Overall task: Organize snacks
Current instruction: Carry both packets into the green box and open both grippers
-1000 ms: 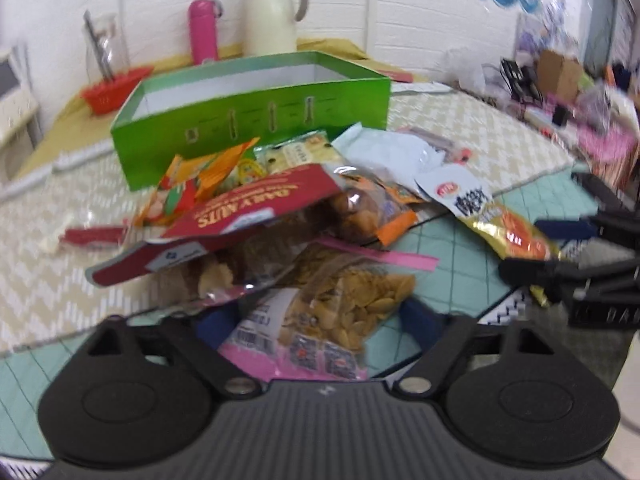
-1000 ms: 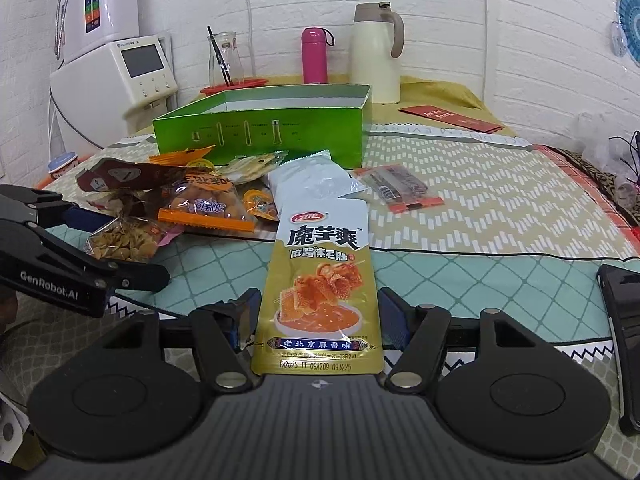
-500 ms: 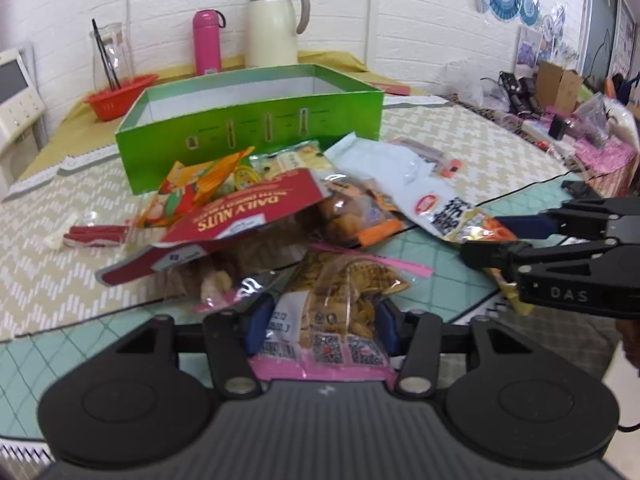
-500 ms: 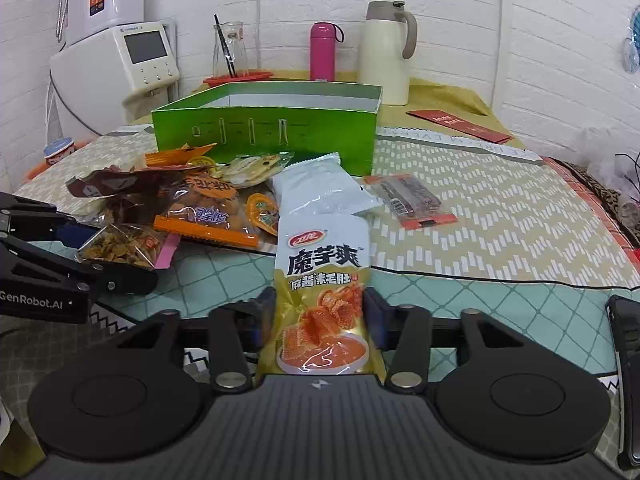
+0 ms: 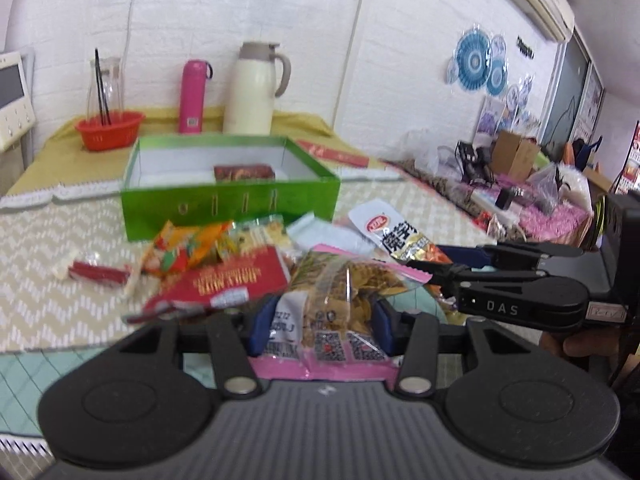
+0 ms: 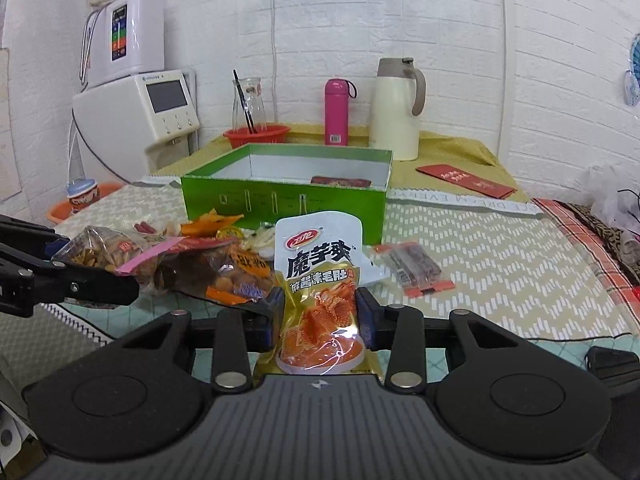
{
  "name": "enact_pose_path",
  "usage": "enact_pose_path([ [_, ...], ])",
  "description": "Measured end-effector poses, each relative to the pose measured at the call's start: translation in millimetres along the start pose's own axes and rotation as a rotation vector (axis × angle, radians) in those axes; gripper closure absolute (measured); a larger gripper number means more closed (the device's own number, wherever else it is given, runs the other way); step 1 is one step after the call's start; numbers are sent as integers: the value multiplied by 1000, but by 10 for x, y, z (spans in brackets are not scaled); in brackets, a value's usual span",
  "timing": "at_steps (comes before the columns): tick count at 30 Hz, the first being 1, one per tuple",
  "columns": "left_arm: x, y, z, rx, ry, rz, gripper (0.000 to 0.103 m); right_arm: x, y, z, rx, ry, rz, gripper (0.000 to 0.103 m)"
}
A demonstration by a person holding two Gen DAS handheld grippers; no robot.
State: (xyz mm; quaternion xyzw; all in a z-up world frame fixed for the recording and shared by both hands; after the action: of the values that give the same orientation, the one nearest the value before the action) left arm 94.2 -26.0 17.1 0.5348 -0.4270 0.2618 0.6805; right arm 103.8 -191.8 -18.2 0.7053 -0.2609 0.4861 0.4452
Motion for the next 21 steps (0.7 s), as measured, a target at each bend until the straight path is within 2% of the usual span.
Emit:
enact_pose_path([
  [8, 721, -23, -304, 95, 28, 133, 55, 528, -129, 90, 51, 23, 84, 36],
  [11, 967, -182, -421, 102, 60, 140, 55, 715, -317, 123, 66, 34, 88, 36],
  [15, 1266, -466, -547, 165, 67, 140, 55, 922, -625, 177, 81, 39, 74, 36],
  [21, 1509, -999, -708, 220, 72, 111, 55, 1112, -1152, 306, 84, 28, 25, 36],
])
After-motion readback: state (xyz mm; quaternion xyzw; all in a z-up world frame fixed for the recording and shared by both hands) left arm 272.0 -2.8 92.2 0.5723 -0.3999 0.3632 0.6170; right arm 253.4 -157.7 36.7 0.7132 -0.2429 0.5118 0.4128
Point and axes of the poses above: each gripper's, at about its wrist camera, not at the fingertips, and y roughly against the way its jaws point, z to its right, x to its top, the point moved 6 cm from there along -y, roughly the way its jaws point, and after that the axes turned 14 degrees about x, right-handed, at the moved point
